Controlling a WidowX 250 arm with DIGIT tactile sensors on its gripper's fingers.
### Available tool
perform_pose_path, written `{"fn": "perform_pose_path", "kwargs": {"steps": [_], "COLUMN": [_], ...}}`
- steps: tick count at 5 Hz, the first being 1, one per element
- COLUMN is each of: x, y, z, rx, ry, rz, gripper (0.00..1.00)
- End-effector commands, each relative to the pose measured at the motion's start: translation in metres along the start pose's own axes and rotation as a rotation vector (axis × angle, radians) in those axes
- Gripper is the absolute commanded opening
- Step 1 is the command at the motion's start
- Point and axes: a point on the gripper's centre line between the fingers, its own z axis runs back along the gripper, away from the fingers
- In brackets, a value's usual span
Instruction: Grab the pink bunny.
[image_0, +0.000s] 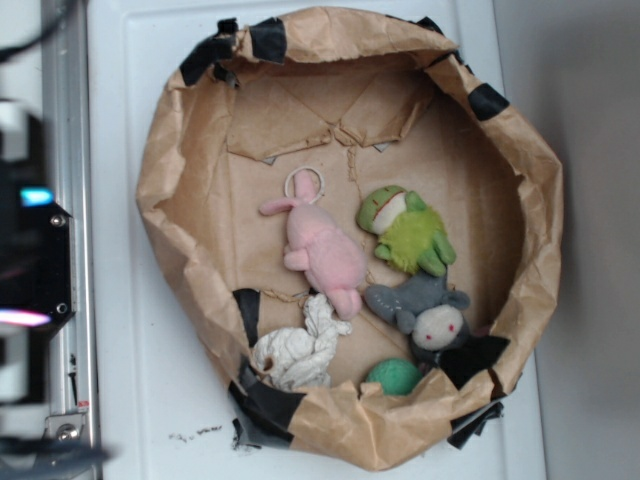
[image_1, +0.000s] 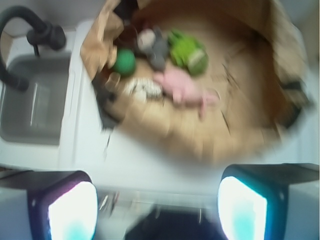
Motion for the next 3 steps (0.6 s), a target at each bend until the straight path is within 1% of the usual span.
{"fn": "perform_pose_path", "kwargs": {"steps": [1, 2, 3], "x": [0.088, 0.086, 0.058], "y": [0.034, 0.037, 0.027], "z": [-0.053, -0.099, -0.147], "rx": [-0.079, -0.002, 0.048], "ry": [-0.063, 0.012, 0.094], "rz": [-0.070, -0.152, -0.363], "gripper": [1.00, 1.00, 1.00]}}
